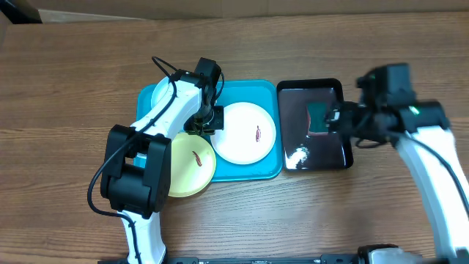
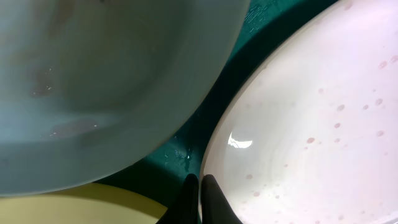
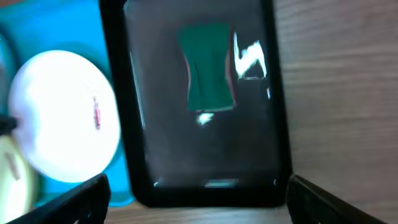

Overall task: Clean dirty plates on tray and stack at the side
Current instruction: 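Reach the right gripper into the black tray and grasp the sponge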

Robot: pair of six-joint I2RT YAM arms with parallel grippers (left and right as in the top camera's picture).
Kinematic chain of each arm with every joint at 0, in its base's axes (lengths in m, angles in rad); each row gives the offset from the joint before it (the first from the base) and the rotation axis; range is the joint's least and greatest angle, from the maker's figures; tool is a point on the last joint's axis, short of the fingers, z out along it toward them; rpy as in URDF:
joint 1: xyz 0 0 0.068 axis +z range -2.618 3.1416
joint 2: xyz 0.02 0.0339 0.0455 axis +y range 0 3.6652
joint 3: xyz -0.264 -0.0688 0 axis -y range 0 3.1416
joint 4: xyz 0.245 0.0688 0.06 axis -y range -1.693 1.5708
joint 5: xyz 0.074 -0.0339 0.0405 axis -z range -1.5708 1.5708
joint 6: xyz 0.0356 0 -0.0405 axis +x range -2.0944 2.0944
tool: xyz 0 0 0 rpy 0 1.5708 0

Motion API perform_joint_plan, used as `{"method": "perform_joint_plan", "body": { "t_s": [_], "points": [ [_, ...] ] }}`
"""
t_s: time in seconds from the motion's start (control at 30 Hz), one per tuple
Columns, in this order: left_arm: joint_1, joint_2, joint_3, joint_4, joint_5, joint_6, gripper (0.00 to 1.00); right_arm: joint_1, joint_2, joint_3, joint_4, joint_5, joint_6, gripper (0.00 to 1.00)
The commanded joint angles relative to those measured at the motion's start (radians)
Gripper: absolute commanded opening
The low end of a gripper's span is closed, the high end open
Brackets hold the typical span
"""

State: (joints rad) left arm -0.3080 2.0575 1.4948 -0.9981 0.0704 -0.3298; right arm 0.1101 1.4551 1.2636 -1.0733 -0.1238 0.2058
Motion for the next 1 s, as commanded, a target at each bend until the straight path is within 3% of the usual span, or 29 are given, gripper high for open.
{"method": "perform_joint_plan", "body": {
  "t_s": [0.0, 0.07, 0.13, 0.33, 0.67, 0.97],
  "points": [
    [0.000, -0.009, 0.009, 0.004, 0.001, 0.019, 0.04, 0.047, 0.100, 0.080, 0.035, 0.101, -0.028, 0.95],
    [0.000, -0.009, 0.009, 0.005, 0.001, 0.019, 0.04, 0.048, 0.129, 0.081, 0.093, 0.106, -0.029, 0.92],
    [0.000, -0.009, 0.009, 0.009, 0.001, 0.019, 0.04, 0.048, 0.148, 0.080, 0.133, 0.166, -0.032, 0.82],
    [0.000, -0.009, 0.009, 0.016, 0.002, 0.007, 0.04, 0.048, 0.214, 0.078, 0.162, 0.200, -0.031, 0.66],
    [0.000, -0.009, 0.010, 0.023, 0.005, -0.011, 0.04, 0.052, 0.382, 0.078, 0.240, 0.143, -0.096, 0.70],
    [0.000, -0.009, 0.009, 0.024, 0.005, -0.011, 0.05, 0.066, 0.408, 0.077, 0.266, 0.100, -0.132, 0.70]
  ]
}}
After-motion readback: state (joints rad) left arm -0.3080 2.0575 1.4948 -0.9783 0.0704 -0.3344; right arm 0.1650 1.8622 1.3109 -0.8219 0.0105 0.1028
